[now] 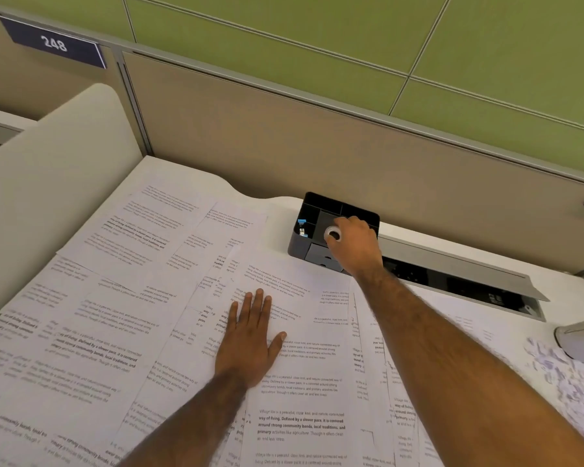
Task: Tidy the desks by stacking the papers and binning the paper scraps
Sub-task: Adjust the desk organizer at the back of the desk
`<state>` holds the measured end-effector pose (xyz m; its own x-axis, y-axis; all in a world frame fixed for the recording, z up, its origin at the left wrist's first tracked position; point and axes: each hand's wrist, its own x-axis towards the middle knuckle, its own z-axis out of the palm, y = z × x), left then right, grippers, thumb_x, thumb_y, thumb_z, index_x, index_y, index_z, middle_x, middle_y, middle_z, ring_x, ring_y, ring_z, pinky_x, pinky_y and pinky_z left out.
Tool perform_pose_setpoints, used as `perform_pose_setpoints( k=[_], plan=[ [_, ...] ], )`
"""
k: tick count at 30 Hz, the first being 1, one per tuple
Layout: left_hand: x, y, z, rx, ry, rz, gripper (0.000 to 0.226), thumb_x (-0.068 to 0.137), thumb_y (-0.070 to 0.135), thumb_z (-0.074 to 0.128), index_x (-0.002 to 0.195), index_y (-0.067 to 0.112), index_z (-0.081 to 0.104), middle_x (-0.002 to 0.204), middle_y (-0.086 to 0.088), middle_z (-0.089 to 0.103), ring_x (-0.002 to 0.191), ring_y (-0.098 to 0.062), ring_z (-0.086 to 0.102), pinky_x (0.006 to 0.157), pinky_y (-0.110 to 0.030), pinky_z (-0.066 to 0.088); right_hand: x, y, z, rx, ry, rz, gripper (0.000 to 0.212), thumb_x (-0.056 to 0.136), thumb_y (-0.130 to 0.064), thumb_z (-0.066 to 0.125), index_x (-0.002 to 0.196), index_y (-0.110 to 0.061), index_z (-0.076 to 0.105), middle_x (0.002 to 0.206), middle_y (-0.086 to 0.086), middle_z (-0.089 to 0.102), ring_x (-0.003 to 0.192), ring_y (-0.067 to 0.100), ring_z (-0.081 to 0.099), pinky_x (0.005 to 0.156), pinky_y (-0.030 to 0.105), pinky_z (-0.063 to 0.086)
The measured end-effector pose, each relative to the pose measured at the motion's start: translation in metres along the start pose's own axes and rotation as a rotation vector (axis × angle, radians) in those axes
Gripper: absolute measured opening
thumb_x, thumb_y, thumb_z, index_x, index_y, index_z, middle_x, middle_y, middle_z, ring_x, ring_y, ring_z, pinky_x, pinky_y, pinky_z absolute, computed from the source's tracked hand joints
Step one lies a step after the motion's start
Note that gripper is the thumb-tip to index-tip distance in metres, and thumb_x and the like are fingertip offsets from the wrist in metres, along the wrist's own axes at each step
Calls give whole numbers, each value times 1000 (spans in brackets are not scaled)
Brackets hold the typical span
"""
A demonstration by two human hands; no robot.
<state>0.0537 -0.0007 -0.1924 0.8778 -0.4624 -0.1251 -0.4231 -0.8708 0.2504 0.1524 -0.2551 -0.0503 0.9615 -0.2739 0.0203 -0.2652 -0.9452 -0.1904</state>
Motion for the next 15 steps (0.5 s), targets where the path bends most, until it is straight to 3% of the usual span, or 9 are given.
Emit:
perform_pose_setpoints(
  k=[4, 6, 9, 12, 15],
  plan=[
    [0, 0, 0, 2, -6, -9, 85, 96, 72, -3, 161, 17, -9, 169, -4, -16, 157, -26, -12, 128, -51, 7, -34, 1, 5, 94, 174, -12, 31, 97, -26, 56, 126, -14, 62, 122, 7, 63, 110, 26, 58, 98, 43, 48],
    [0, 0, -2, 6, -24, -12, 87, 94, 73, -8, 160, 17, -12, 169, -4, -18, 156, -25, -15, 128, -51, 4, -61, -1, 9, 145, 179, -25, 36, 99, -26, 55, 132, -11, 58, 133, 8, 60, 123, 26, 54, 108, 40, 43],
    [2, 2, -5, 17, -52, -15, 93, 83, 76, -23, 157, 18, -23, 166, -3, -28, 154, -25, -23, 127, -49, -4, -109, -6, 21, 121, 44, -11, 57, 105, -42, 43, 156, -16, 34, 164, 5, 30, 154, 25, 20, 126, 40, 16],
    [2, 6, -10, 39, -87, -25, 100, 73, 76, -36, 153, 18, -30, 164, -5, -32, 153, -26, -27, 126, -49, -9, -154, -6, 40, 44, -134, 66, 72, 103, -60, 23, 162, -23, 7, 170, 1, -4, 156, 22, -11, 127, 42, -3],
    [-7, 12, -18, 48, -91, -36, 102, 69, 76, -39, 152, 17, -32, 162, -5, -37, 152, -26, -29, 126, -50, -9, -198, -6, 57, 15, -215, 131, 82, 95, -72, 9, 161, -26, -7, 167, -1, -20, 153, 23, -23, 125, 45, -10]
  ],
)
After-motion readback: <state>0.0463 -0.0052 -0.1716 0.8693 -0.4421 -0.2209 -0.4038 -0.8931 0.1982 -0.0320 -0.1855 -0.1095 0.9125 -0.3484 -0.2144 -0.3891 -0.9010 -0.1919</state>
